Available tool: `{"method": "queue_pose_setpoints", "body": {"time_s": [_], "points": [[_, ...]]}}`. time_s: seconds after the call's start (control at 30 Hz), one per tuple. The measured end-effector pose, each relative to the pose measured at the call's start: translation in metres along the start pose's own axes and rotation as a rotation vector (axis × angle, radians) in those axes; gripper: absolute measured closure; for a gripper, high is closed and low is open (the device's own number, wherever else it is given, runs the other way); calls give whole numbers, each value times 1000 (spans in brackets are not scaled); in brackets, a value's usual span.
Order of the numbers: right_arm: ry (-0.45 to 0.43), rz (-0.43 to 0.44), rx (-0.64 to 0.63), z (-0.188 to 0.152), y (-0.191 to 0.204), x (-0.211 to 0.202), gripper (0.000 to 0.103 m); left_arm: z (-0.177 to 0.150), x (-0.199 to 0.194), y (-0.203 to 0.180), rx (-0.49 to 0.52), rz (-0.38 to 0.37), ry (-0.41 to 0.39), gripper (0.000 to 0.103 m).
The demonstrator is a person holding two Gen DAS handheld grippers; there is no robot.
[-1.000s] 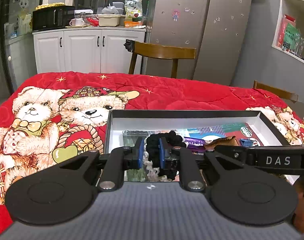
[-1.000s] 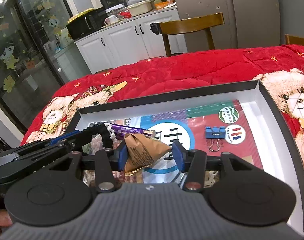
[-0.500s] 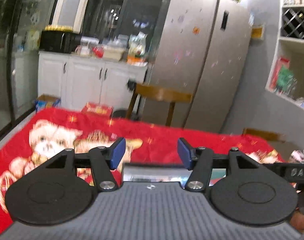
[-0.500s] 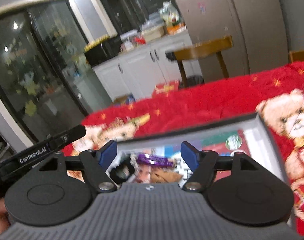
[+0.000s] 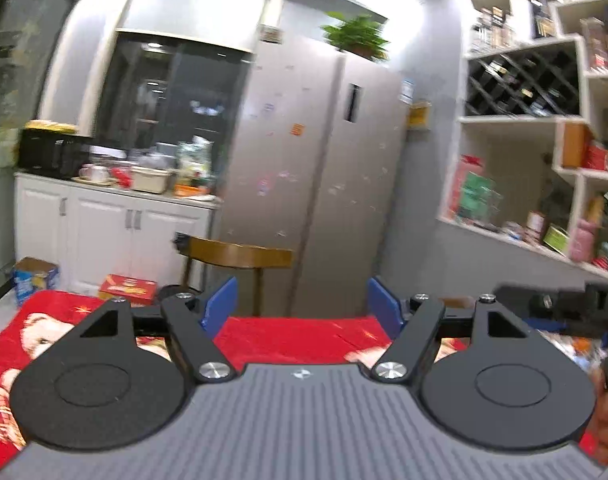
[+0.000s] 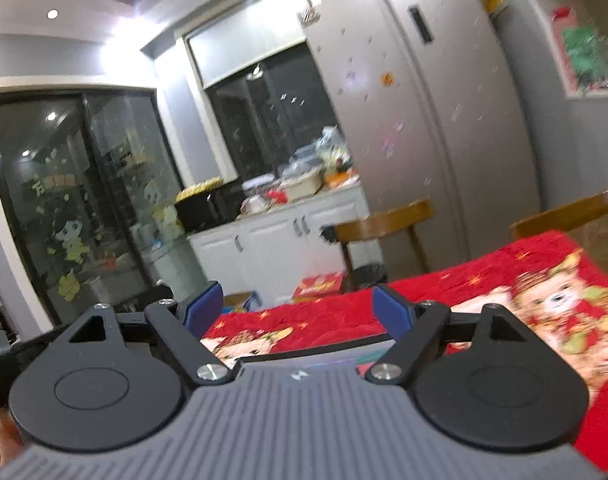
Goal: Organize objects
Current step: 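Move both tools back toward the remaining items beside the box, then grasp the red-and-gold candy bar with right while left grasps the brown paper packet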
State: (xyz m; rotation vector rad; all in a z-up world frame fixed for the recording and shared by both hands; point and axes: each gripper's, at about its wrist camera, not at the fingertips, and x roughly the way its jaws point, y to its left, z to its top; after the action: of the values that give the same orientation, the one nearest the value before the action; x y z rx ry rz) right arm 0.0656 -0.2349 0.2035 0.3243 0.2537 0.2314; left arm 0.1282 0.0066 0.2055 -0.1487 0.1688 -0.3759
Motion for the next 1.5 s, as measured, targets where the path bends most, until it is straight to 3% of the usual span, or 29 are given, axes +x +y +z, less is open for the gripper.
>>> {"method": "queue_pose_setpoints", "body": {"time_s": [0.17, 0.33, 0.43, 0.6, 0.7, 0.87, 1.0, 1.13, 1.3, 1.5], "points": [[-32, -17, 5, -14, -8, -40, 14, -23, -18, -48, 71, -64, 16, 26], [-17, -33, 34, -50, -22, -52, 14, -70, -26, -70, 171, -14, 61, 26], [-23, -76, 25, -68, -32, -46, 14, -96, -22, -63, 154, -14, 95, 26], [34, -157, -20, -93, -41, -17, 14, -129, 9, -53, 173, -28, 207, 26], [62, -155, 5, -112, -47, -5, 15, -143, 14, -56, 208, -59, 233, 26], [192, -107, 59, -142, -55, 7, 19, -167, 21, -64, 229, -93, 301, 26], [278, -91, 132, -155, -65, 14, 22, -186, 19, -64, 310, -39, 304, 26], [335, -76, 165, -166, -70, 24, 27, -191, 25, -51, 268, -46, 346, 27], [335, -73, 116, -169, -63, 24, 33, -198, 39, -42, 234, -55, 423, 28], [342, -77, 36, -174, -51, 28, 48, -200, 52, -32, 168, -66, 474, 43]]}}
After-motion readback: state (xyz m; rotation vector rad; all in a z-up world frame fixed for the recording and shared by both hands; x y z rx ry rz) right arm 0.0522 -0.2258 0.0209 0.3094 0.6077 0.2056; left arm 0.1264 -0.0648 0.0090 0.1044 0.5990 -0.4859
